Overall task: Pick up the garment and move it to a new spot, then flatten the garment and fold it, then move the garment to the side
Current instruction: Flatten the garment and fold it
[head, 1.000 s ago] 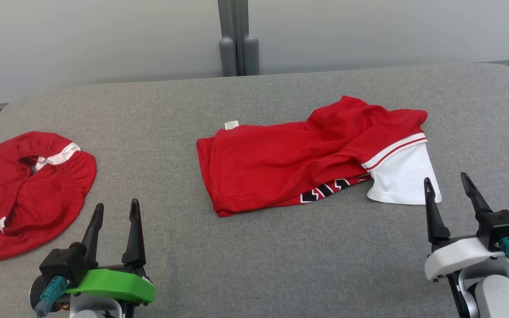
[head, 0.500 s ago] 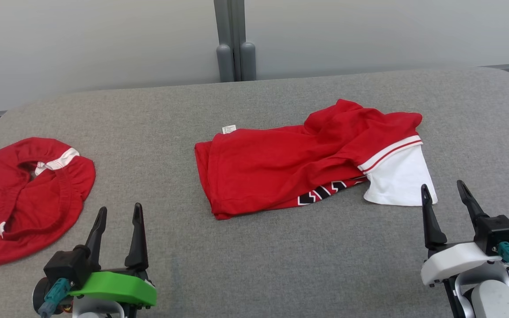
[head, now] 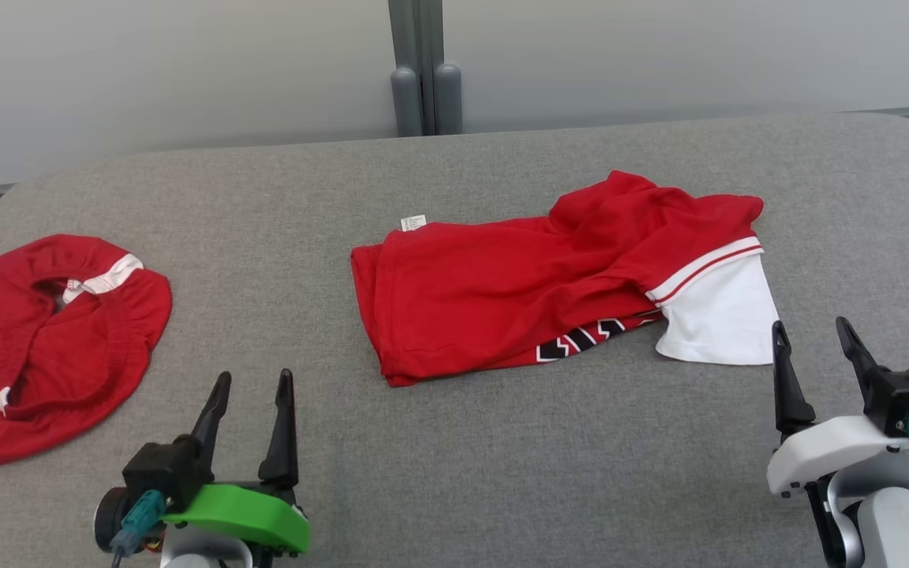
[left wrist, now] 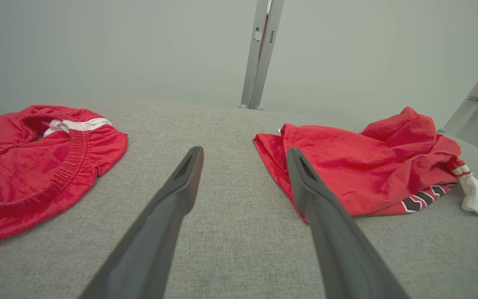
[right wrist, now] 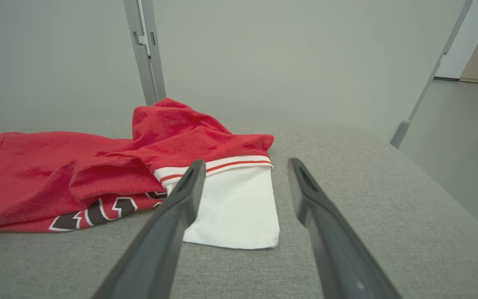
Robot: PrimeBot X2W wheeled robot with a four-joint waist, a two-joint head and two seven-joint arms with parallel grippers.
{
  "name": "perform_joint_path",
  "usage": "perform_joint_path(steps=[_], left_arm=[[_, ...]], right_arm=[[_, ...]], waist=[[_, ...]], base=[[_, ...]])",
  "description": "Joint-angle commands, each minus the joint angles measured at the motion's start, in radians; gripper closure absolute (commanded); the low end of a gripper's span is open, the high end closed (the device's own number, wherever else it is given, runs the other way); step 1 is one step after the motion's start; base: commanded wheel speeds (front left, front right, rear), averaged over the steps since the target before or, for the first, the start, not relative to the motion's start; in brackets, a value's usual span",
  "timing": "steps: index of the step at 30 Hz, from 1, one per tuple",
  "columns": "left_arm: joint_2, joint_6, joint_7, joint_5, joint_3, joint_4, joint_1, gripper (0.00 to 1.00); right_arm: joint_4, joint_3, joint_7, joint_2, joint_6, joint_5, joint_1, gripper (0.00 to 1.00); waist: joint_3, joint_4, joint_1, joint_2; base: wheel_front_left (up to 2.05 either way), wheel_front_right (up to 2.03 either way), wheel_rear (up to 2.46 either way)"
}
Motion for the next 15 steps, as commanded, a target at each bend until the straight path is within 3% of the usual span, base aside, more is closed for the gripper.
perform_joint_path(steps=[1,8,15], left_arm=[[0.003,-0.003,0.0,0.005,-0.015,0.009,-0.032,0.0],[0.003,-0.003,0.014,-0.022,-0.141,0.131,-0.135,0.0],[0.004,-0.003,0.1,-0.086,-0.252,0.244,-0.269,0.0]], right_arm=[[0.013,-0.017,0.038,0.003,-0.002,0.004,-0.022,0.0],[0.102,-0.089,0.225,0.014,-0.002,0.001,-0.137,0.0],[0.275,-0.151,0.341,0.019,-0.002,-0.057,-0.275,0.0]], waist=[[0.016,-0.001,0.0,0.0],[0.064,-0.008,0.0,0.0],[0.109,-0.004,0.0,0.0]], base=[[0.0,0.0,0.0],[0.0,0.0,0.0],[0.0,0.0,0.0]])
